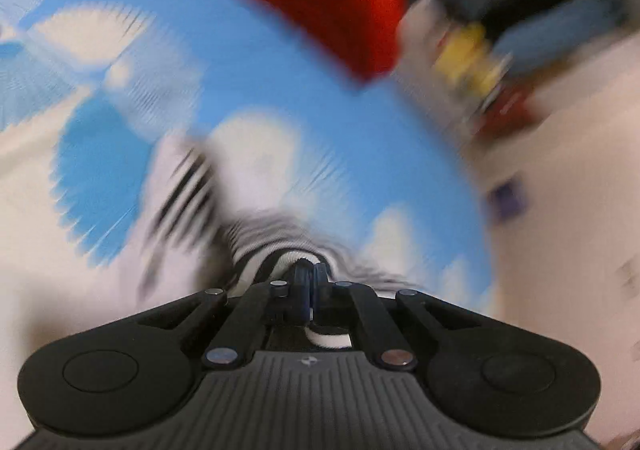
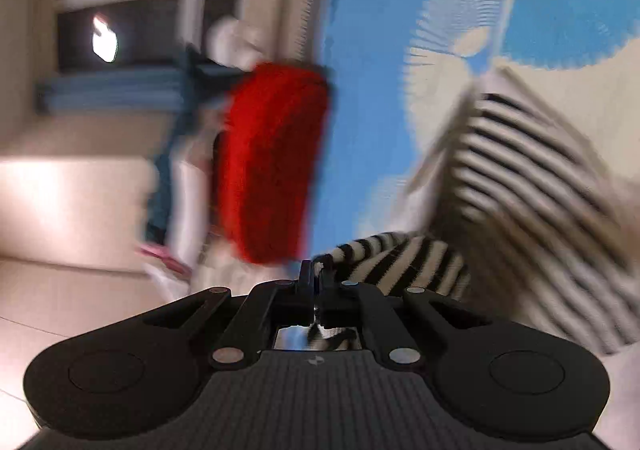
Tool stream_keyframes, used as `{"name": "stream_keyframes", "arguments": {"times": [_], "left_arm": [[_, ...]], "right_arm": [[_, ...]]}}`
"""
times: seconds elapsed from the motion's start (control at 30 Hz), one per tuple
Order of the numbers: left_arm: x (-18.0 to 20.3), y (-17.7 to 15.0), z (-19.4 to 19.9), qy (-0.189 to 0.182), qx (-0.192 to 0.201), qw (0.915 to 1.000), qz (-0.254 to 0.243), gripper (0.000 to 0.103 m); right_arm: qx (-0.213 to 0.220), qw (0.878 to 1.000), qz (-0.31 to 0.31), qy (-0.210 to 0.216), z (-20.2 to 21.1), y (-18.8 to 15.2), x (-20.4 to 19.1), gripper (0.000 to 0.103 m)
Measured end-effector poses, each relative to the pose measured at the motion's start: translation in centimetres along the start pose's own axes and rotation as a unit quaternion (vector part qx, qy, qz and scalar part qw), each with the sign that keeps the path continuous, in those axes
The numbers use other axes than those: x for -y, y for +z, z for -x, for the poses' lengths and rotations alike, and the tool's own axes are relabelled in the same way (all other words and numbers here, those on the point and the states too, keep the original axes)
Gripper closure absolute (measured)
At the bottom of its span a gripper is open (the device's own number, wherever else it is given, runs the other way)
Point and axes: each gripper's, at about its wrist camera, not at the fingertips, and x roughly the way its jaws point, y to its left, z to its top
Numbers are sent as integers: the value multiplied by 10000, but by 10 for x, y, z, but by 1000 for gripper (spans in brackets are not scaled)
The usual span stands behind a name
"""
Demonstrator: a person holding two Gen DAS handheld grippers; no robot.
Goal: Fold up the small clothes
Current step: 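Grasp the folded bundle edge with the left gripper while the right gripper grasps the other edge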
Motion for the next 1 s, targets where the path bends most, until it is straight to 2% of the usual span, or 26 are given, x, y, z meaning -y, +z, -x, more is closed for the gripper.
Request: {"name": "stream_keyframes", "arguments": {"times": [0.03, 0.07, 0.1, 0.13, 0.17, 0.2, 0.23, 0.27, 0.3, 0.33, 0.4, 0.47, 0.5, 0.53, 0.57, 0.6, 0.63, 0.7, 0.73, 0.77, 0.8, 0.87, 0.9, 0.93, 1.0], "left_arm": [[-7, -3, -12, 342, -349, 9988, -3, 102], [-12, -7, -22, 717, -536, 9960, 23, 102], [-16, -9, -28, 1066, -583, 9926, 24, 101], [-16, -9, -29, 1325, -531, 9897, -40, 101], [-15, -7, -27, 1307, -424, 9905, -85, 100], [-14, -3, -23, 1150, -300, 9929, -58, 91], [-13, 1, -19, 942, -185, 9954, 38, 74], [-14, 2, -16, 777, -86, 9969, 125, 63], [-13, 4, -15, 635, 15, 9978, 196, 48], [-14, 5, -16, 545, 79, 9982, 243, 43], [-20, 5, -23, 470, 104, 9981, 380, 43], [-27, 4, -38, 438, 25, 9973, 595, 44], [-32, 1, -46, 428, -28, 9965, 716, 52], [-36, -1, -50, 518, -44, 9954, 808, 83], [-38, -3, -52, 730, -28, 9934, 881, 98], [-37, -4, -49, 900, 79, 9919, 895, 100], [-31, -2, -42, 833, 247, 9929, 817, 100], [-12, 3, -30, 628, 512, 9956, 471, 100], [-5, 6, -27, 617, 606, 9958, 287, 100], [0, 7, -29, 714, 612, 9955, 104, 100], [-1, 8, -38, 904, 443, 9949, 1, 99], [-12, 5, -57, 1202, -34, 9926, 174, 96], [-18, 3, -64, 1472, -211, 9884, 317, 95], [-17, 3, -64, 1621, -203, 9860, 339, 95], [-6, 8, -53, 1536, 59, 9879, 191, 95]], "right_arm": [[-208, 9941, 362, -998, -7, -2, 1, 102], [-406, 9775, 706, -1947, -15, -8, 5, 100], [-464, 9638, 909, -2464, -21, -13, 7, 97], [-386, 9569, 1020, -2690, -22, -17, 8, 96], [-321, 9583, 1057, -2635, -22, -18, 5, 96], [-260, 9633, 1128, -2422, -21, -17, -1, 95], [-148, 9662, 1241, -2253, -18, -17, -9, 85], [-13, 9667, 1361, -2169, -16, -16, -15, 67], [152, 9653, 1515, -2123, -13, -16, -24, 58], [222, 9640, 1621, -2098, -13, -16, -29, 46], [138, 9630, 1728, -2066, -20, -18, -31, 46], [-117, 9658, 1582, -2051, -33, -21, -25, 46], [-252, 9672, 1502, -2031, -36, -24, -21, 46], [-363, 9673, 1483, -2027, -39, -26, -19, 48], [-425, 9656, 1545, -2047, -44, -30, -20, 59], [-424, 9646, 1643, -2021, -47, -33, -21, 69], [-320, 9687, 1659, -1820, -45, -35, -23, 92], [65, 9856, 1302, -1075, -32, -33, -27, 96], [229, 9899, 1176, -757, -26, -30, -29, 96], [359, 9906, 1141, -658, -22, -27, -30, 97], [422, 9893, 1132, -815, -22, -25, -28, 97], [279, 9792, 1063, -1708, -32, -20, -15, 93], [209, 9723, 974, -2115, -36, -20, -6, 91], [142, 9682, 882, -2338, -40, -20, 2, 81], [183, 9656, 1035, -2378, -42, -22, -3, 77]]}}
